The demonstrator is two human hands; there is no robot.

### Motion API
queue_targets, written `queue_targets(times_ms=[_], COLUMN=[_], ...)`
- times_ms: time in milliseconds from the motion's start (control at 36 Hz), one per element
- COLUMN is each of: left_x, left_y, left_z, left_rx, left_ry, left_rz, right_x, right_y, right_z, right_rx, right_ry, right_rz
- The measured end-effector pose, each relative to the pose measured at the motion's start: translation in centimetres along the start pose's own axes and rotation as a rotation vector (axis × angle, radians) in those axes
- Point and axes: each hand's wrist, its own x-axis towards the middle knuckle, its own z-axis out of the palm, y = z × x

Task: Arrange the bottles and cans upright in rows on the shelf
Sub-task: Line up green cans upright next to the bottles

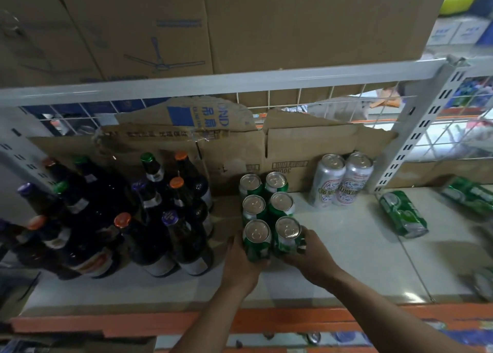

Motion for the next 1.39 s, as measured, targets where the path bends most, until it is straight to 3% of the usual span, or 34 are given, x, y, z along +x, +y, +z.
queue_targets(times_ms=[167,333,472,611,833,1083,1222,1389], left_x=[0.4,0.3,-1.8,-4.4,-8.4,-12.1,-12.3,-12.0], left_y=[-0.4,0.6,4.5,10.5,18.9,23.9,23.3,21.3], left_z=[0.0,-0.6,-2.6,-1.8,11.2,26.5,32.4,36.9], left_rx=[-0.024,-0.143,-0.139,-0.033,-0.018,0.077,0.203,0.356], left_ry=[-0.029,-0.082,0.050,0.077,-0.042,-0.363,-0.446,-0.549], left_rz=[-0.003,0.042,0.246,0.392,0.449,0.393,0.377,0.284], right_x=[0.0,-0.8,-1.3,-2.4,-9.0,-18.2,-20.7,-21.7], right_y=[-0.9,0.0,-1.9,-3.9,0.8,10.5,13.9,16.1], right_z=[-0.3,-0.8,-3.1,-7.3,-21.4,-37.4,-41.0,-41.1], right_rx=[-0.010,-0.033,0.000,0.069,0.070,0.115,0.097,0.105], right_ry=[-0.041,-0.056,-0.029,0.051,0.158,0.400,0.486,0.444], right_rz=[-0.006,0.119,0.014,-0.096,-0.129,0.081,0.164,0.239])
